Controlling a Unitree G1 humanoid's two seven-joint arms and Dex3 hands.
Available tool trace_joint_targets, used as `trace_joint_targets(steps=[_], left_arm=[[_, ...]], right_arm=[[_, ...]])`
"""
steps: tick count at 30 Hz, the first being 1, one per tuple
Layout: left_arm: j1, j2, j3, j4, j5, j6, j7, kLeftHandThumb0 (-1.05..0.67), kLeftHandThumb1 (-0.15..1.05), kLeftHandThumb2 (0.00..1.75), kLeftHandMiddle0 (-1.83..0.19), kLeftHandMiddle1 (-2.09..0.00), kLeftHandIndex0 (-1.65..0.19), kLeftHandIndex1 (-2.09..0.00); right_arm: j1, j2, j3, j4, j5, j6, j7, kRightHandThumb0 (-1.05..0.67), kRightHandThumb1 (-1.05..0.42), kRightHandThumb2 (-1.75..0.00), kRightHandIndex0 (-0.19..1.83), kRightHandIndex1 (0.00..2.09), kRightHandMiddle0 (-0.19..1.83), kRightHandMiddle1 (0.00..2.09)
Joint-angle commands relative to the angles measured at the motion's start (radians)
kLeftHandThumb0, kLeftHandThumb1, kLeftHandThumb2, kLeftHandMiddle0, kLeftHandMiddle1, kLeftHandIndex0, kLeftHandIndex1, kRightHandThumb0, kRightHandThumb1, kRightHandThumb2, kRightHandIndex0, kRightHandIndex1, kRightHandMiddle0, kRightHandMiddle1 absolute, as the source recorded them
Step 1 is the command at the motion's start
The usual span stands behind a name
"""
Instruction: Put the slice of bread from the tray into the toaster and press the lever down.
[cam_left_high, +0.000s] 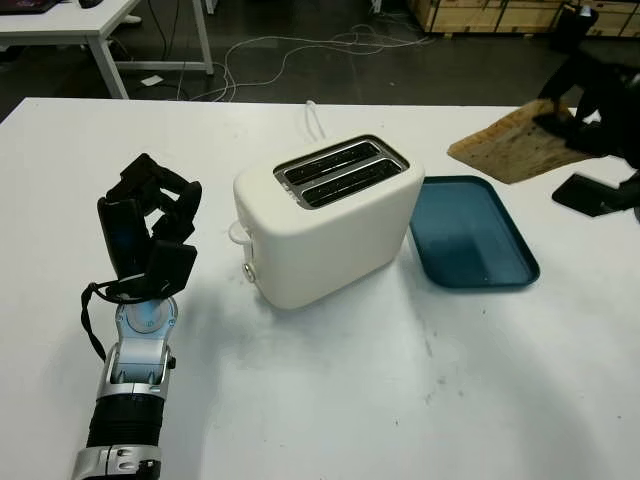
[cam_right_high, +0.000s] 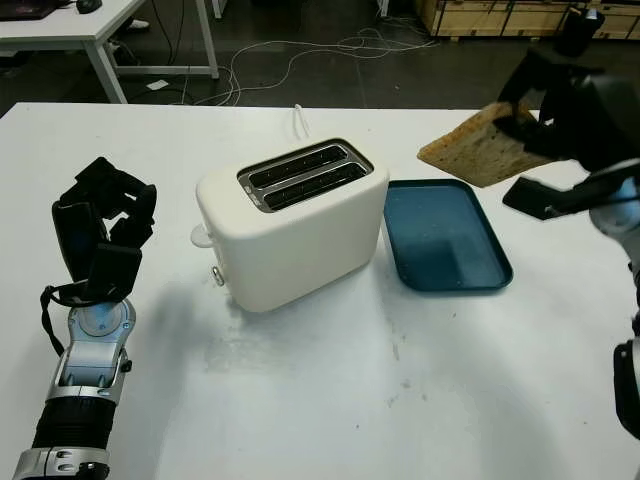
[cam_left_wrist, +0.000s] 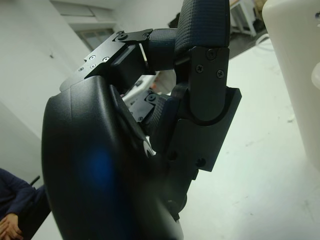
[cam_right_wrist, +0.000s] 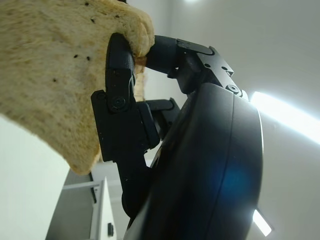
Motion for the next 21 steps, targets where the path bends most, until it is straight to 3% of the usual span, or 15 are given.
trace_joint_targets(steps=[1, 3, 9, 14, 21], left_arm=[[-0.005, 0.003, 0.0, -0.004, 0.0, -0.004, 0.001, -0.99, 0.92, 0.35, -0.97, -1.64, -0.81, -1.51], [-0.006, 0.002, 0.001, -0.003, 0.0, -0.005, 0.002, -0.99, 0.92, 0.34, -0.97, -1.64, -0.81, -1.5], [-0.006, -0.001, 0.002, -0.004, 0.001, -0.006, 0.005, -0.98, 0.92, 0.34, -0.98, -1.63, -0.82, -1.5], [-0.004, -0.002, 0.001, -0.009, 0.013, 0.002, 0.012, -0.98, 0.92, 0.34, -0.98, -1.63, -0.82, -1.5], [0.0, -0.002, 0.0, -0.013, 0.009, 0.002, 0.01, -0.98, 0.92, 0.34, -0.97, -1.63, -0.82, -1.49]], right_arm=[[-0.057, -0.019, -0.011, 0.009, 0.021, 0.011, 0.025, -0.48, -0.92, -0.34, 0.65, 1.75, 0.59, 1.5], [-0.091, -0.026, -0.018, 0.01, 0.03, -0.002, 0.056, -0.51, -0.92, -0.36, 0.66, 1.75, 0.63, 1.41], [-0.205, -0.03, -0.067, -0.017, 0.137, -0.07, 0.257, -0.54, -0.92, -0.35, 0.73, 1.75, 0.51, 1.73], [-0.314, 0.003, -0.111, -0.05, 0.268, -0.077, 0.484, -0.61, -0.92, -0.32, 0.75, 1.75, 0.56, 1.73], [-0.433, 0.057, -0.143, -0.095, 0.391, -0.064, 0.727, -0.55, -0.92, -0.32, 0.73, 1.75, 0.53, 1.74]])
